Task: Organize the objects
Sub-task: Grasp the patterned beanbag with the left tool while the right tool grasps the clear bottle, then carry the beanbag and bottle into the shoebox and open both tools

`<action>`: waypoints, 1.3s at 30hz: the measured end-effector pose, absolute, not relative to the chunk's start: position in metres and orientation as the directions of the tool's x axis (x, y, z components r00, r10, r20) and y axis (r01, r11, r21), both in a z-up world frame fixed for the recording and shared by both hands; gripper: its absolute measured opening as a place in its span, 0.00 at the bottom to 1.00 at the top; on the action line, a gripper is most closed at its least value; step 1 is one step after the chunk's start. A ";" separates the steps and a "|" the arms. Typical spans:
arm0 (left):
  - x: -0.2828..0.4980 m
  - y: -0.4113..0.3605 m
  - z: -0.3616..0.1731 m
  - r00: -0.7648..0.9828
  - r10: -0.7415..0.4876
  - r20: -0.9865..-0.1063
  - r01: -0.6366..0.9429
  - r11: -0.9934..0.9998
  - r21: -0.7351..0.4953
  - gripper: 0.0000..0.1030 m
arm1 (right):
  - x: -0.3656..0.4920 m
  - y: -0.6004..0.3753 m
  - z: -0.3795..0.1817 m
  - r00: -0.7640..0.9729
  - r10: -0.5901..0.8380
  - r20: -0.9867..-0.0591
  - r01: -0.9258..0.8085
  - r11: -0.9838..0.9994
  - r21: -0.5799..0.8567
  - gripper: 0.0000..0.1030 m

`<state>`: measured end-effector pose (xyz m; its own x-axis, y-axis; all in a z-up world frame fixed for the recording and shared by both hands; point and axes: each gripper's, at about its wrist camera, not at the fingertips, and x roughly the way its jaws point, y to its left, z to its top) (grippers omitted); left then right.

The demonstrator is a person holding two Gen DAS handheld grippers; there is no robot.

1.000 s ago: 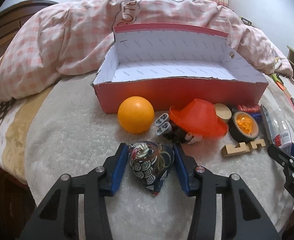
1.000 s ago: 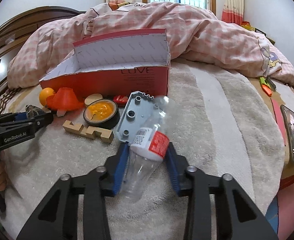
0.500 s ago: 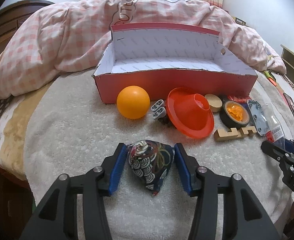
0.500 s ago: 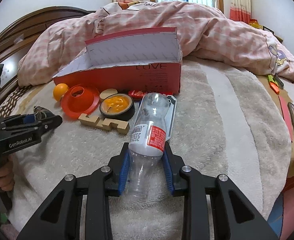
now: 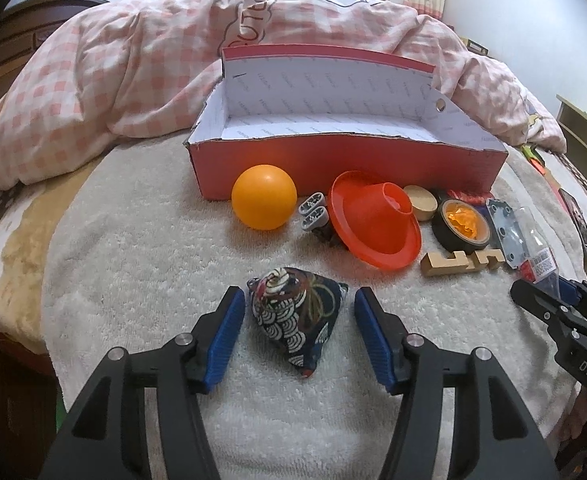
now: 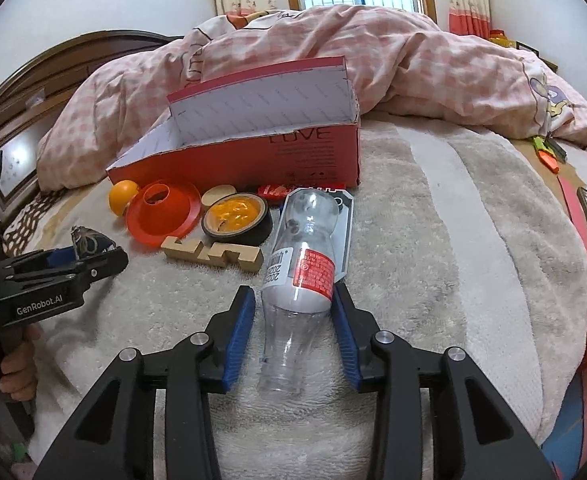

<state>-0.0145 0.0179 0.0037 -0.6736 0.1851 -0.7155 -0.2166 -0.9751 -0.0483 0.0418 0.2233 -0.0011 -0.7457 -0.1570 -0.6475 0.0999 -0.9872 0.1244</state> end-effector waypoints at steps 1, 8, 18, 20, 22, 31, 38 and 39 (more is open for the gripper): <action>-0.014 0.019 0.003 -0.678 0.181 -0.712 -0.216 -0.975 -0.042 0.56 | 0.042 0.222 -0.001 -0.746 -0.153 -0.648 0.098 -0.988 0.121 0.40; -0.009 0.013 0.005 -0.690 0.195 -0.697 -0.218 -0.974 -0.056 0.41 | 0.045 0.220 0.001 -0.737 -0.140 -0.661 0.079 -0.989 0.122 0.41; 0.001 0.012 0.012 -0.668 0.254 -0.699 -0.251 -0.962 -0.109 0.39 | 0.053 0.225 0.007 -0.742 -0.154 -0.652 0.089 -0.987 0.132 0.30; 0.001 0.014 0.014 -0.661 0.267 -0.702 -0.257 -0.959 -0.122 0.39 | 0.056 0.225 0.009 -0.747 -0.166 -0.644 0.100 -0.985 0.138 0.30; 0.000 0.016 0.017 -0.656 0.277 -0.702 -0.262 -0.956 -0.132 0.39 | 0.058 0.223 0.014 -0.760 -0.172 -0.627 0.114 -0.985 0.132 0.30; -0.012 0.024 0.039 -0.698 0.263 -0.666 -0.265 -0.959 -0.100 0.39 | 0.050 0.214 0.031 -0.791 -0.222 -0.570 0.199 -0.975 0.103 0.30; -0.038 0.032 0.063 -0.735 0.258 -0.627 -0.267 -0.960 -0.082 0.39 | 0.025 0.205 0.047 -0.788 -0.259 -0.559 0.249 -0.964 0.095 0.30; -0.044 0.035 0.067 -0.741 0.255 -0.621 -0.268 -0.961 -0.075 0.39 | 0.020 0.204 0.050 -0.784 -0.267 -0.560 0.255 -0.962 0.101 0.30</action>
